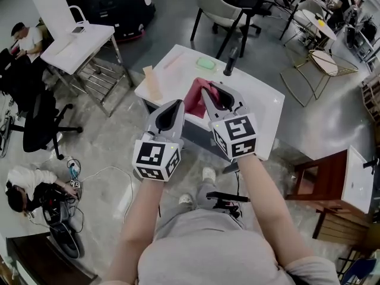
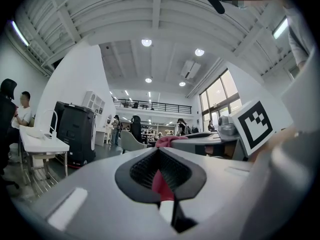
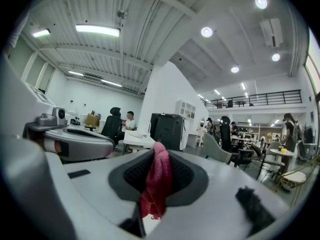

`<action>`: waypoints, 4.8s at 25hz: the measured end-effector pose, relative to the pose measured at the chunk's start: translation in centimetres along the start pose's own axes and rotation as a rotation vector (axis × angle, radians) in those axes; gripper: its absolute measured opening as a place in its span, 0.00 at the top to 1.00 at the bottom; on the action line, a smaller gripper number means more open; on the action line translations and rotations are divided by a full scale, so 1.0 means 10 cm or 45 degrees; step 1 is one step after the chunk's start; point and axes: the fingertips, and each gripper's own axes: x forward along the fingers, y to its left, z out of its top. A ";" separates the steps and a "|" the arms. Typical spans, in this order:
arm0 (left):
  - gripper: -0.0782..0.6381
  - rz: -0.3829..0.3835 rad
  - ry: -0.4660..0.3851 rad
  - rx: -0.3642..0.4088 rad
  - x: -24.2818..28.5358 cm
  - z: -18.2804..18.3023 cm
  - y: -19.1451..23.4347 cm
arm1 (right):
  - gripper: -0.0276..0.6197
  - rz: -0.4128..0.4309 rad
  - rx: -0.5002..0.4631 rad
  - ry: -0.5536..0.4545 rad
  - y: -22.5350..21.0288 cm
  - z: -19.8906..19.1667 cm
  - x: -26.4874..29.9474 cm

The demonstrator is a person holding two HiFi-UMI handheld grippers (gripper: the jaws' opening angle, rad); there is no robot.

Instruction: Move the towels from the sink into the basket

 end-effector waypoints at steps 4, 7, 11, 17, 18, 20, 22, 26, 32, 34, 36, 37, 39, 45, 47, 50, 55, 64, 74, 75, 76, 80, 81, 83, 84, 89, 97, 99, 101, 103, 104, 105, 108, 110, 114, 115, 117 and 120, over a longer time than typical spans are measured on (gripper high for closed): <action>0.88 0.042 -0.006 -0.001 -0.08 0.02 0.06 | 0.85 0.040 -0.004 -0.006 0.11 0.02 0.03; 0.88 0.071 -0.006 0.006 -0.12 0.03 0.10 | 0.85 0.068 -0.001 -0.019 0.15 0.05 0.07; 0.88 0.127 -0.006 0.007 -0.18 0.02 0.17 | 0.85 0.112 -0.001 -0.049 0.22 0.09 0.10; 0.88 0.236 -0.018 0.005 -0.23 0.07 0.25 | 0.85 0.219 -0.004 -0.069 0.33 0.14 0.17; 0.88 0.254 -0.017 0.002 -0.25 0.08 0.27 | 0.85 0.235 -0.003 -0.074 0.35 0.16 0.17; 0.88 0.292 -0.014 -0.003 -0.30 0.07 0.30 | 0.85 0.274 -0.004 -0.086 0.42 0.18 0.17; 0.88 0.332 -0.013 -0.015 -0.36 0.06 0.33 | 0.85 0.320 -0.008 -0.093 0.51 0.18 0.16; 0.88 0.415 -0.016 -0.032 -0.50 0.04 0.43 | 0.85 0.419 -0.021 -0.098 0.70 0.15 0.14; 0.88 0.504 -0.009 -0.020 -0.71 0.04 0.56 | 0.85 0.523 -0.015 -0.097 0.96 0.09 0.18; 0.88 0.530 -0.003 -0.022 -0.79 0.02 0.60 | 0.85 0.549 -0.011 -0.097 1.05 0.09 0.20; 0.88 0.550 0.007 -0.023 -0.87 0.00 0.63 | 0.85 0.567 -0.003 -0.096 1.12 0.07 0.22; 0.88 0.559 0.013 -0.022 -0.91 -0.02 0.64 | 0.85 0.575 0.004 -0.096 1.16 0.06 0.23; 0.88 0.580 0.022 -0.024 -0.99 -0.06 0.68 | 0.85 0.591 0.013 -0.097 1.24 0.05 0.26; 0.88 0.608 0.033 -0.025 -1.19 -0.09 0.75 | 0.85 0.624 0.024 -0.091 1.45 0.04 0.30; 0.88 0.615 0.038 -0.029 -1.25 -0.12 0.77 | 0.85 0.634 0.022 -0.086 1.52 0.03 0.29; 0.88 0.626 0.048 -0.038 -1.32 -0.18 0.80 | 0.85 0.657 0.013 -0.073 1.62 -0.03 0.30; 0.88 0.642 0.094 -0.074 -1.41 -0.38 0.87 | 0.85 0.691 0.014 -0.030 1.77 -0.19 0.35; 0.88 0.690 0.155 -0.137 -1.61 -0.73 0.97 | 0.85 0.748 0.036 0.051 2.02 -0.52 0.41; 0.88 0.738 0.248 -0.231 -1.78 -1.23 1.05 | 0.85 0.791 0.078 0.154 2.24 -0.93 0.47; 0.88 0.739 0.257 -0.238 -1.79 -1.27 1.06 | 0.85 0.791 0.080 0.162 2.25 -0.96 0.48; 0.88 0.740 0.266 -0.243 -1.80 -1.32 1.06 | 0.85 0.792 0.081 0.169 2.26 -1.00 0.49; 0.88 0.743 0.301 -0.263 -1.82 -1.49 1.10 | 0.85 0.805 0.085 0.206 2.32 -1.18 0.54; 0.88 0.747 0.308 -0.269 -1.83 -1.54 1.11 | 0.85 0.810 0.088 0.217 2.34 -1.23 0.55; 0.88 0.759 0.322 -0.287 -1.84 -1.63 1.13 | 0.85 0.819 0.100 0.238 2.37 -1.33 0.57; 0.88 0.766 0.328 -0.297 -1.85 -1.68 1.15 | 0.85 0.824 0.106 0.249 2.39 -1.38 0.58; 0.88 0.795 0.352 -0.341 -1.91 -1.91 1.20 | 0.85 0.851 0.113 0.291 2.52 -1.59 0.63; 0.88 0.810 0.374 -0.394 -1.99 -2.22 1.23 | 0.85 0.870 0.098 0.345 2.67 -1.89 0.72; 0.88 0.815 0.384 -0.406 -2.01 -2.30 1.24 | 0.85 0.875 0.094 0.365 2.69 -1.99 0.73; 0.88 0.819 0.394 -0.415 -2.04 -2.38 1.26 | 0.85 0.877 0.103 0.379 2.73 -2.07 0.75; 0.88 0.822 0.405 -0.425 -2.07 -2.45 1.28 | 0.85 0.876 0.123 0.394 2.75 -2.13 0.77; 0.88 0.823 0.411 -0.431 -2.08 -2.49 1.29 | 0.85 0.877 0.132 0.403 2.77 -2.16 0.78; 0.88 0.824 0.416 -0.436 -2.09 -2.52 1.29 | 0.85 0.878 0.141 0.413 2.78 -2.19 0.79; 0.88 0.822 0.435 -0.452 -2.09 -2.64 1.32 | 0.85 0.870 0.159 0.441 2.81 -2.30 0.82; 0.88 0.817 0.452 -0.463 -2.09 -2.72 1.33 | 0.85 0.862 0.165 0.465 2.84 -2.39 0.85; 0.88 0.809 0.484 -0.483 -2.11 -2.89 1.35 | 0.85 0.861 0.153 0.518 2.92 -2.63 0.89; 0.88 0.809 0.488 -0.491 -2.12 -2.93 1.35 | 0.85 0.860 0.147 0.533 2.94 -2.70 0.89; 0.88 0.815 0.490 -0.519 -2.14 -3.01 1.37 | 0.85 0.856 0.138 0.560 2.96 -2.83 0.91; 0.88 0.834 0.495 -0.565 -2.18 -3.13 1.41 | 0.84 0.851 0.120 0.600 2.97 -2.99 0.95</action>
